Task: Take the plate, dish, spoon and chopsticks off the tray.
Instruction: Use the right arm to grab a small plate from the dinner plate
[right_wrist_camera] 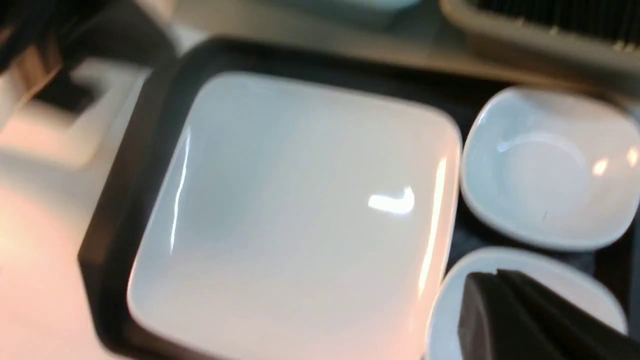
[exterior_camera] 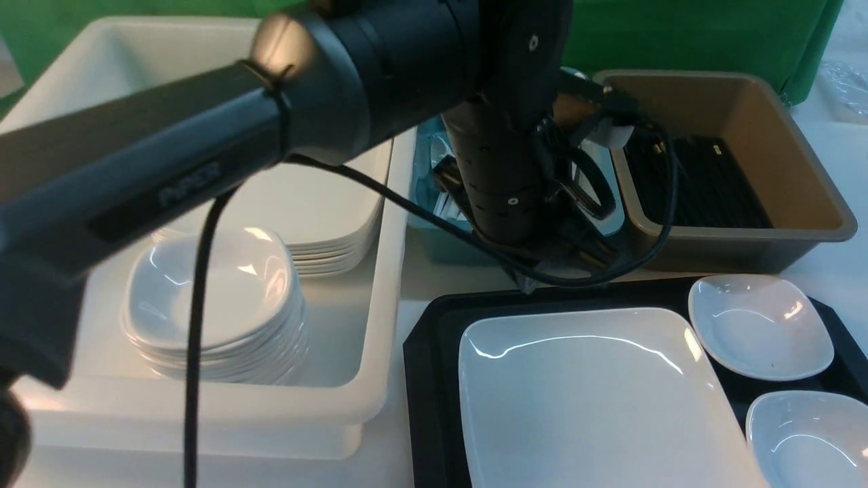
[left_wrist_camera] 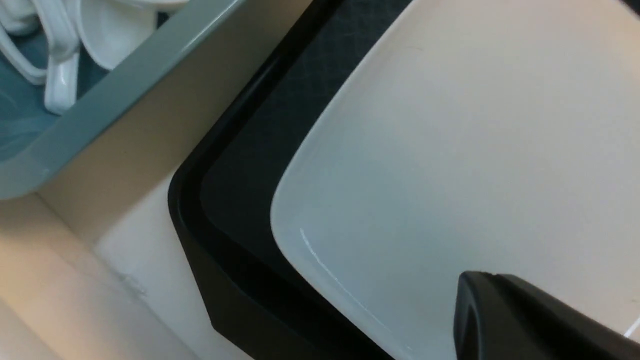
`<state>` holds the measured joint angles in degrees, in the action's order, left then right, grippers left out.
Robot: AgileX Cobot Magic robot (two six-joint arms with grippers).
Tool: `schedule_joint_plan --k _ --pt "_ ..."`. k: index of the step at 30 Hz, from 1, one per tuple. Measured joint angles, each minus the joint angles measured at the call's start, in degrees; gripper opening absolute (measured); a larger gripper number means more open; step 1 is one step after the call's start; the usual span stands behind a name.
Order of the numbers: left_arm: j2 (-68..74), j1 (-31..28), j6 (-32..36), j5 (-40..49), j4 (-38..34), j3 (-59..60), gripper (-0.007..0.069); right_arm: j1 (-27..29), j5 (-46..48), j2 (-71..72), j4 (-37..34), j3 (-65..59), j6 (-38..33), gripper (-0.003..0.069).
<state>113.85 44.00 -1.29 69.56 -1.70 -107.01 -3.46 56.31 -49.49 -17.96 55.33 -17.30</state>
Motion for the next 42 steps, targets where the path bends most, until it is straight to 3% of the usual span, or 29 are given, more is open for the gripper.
schedule_joint_plan --k 4,11,14,18,24,29,34,42 --pt "3.02 -3.08 -0.05 0.16 -0.39 -0.06 0.0001 0.00 0.00 6.67 -2.19 -6.15 -1.55 0.0023" --pt "5.33 -5.76 -0.09 0.21 -2.09 -0.18 0.0005 0.00 0.29 15.17 -13.95 -13.61 -15.41 0.0023" --pt "6.13 -5.64 0.82 0.15 -2.04 -0.25 0.0022 0.00 0.35 15.63 -16.59 -15.02 -17.26 0.0023" --pt "8.04 -4.33 2.75 0.15 -0.29 -0.25 0.0112 0.00 0.30 15.70 -17.61 -16.56 -20.35 0.0022" --pt "10.48 -2.97 2.19 -0.79 5.47 -0.25 0.0329 0.00 -0.16 15.81 -17.85 -16.70 -21.25 0.0022" --pt "12.77 -3.02 2.40 -2.46 5.99 -0.25 0.0472 0.00 -0.26 15.80 -17.96 -16.70 -21.24 0.0022" --pt "14.37 -3.02 2.64 -4.41 4.23 -0.25 0.0531 0.00 -0.82 15.80 -17.96 -16.70 -21.26 0.0022" --pt "16.47 -3.02 2.72 -4.51 3.04 -0.29 0.0537 0.00 -2.75 15.80 -17.96 -16.75 -21.26 0.0022"
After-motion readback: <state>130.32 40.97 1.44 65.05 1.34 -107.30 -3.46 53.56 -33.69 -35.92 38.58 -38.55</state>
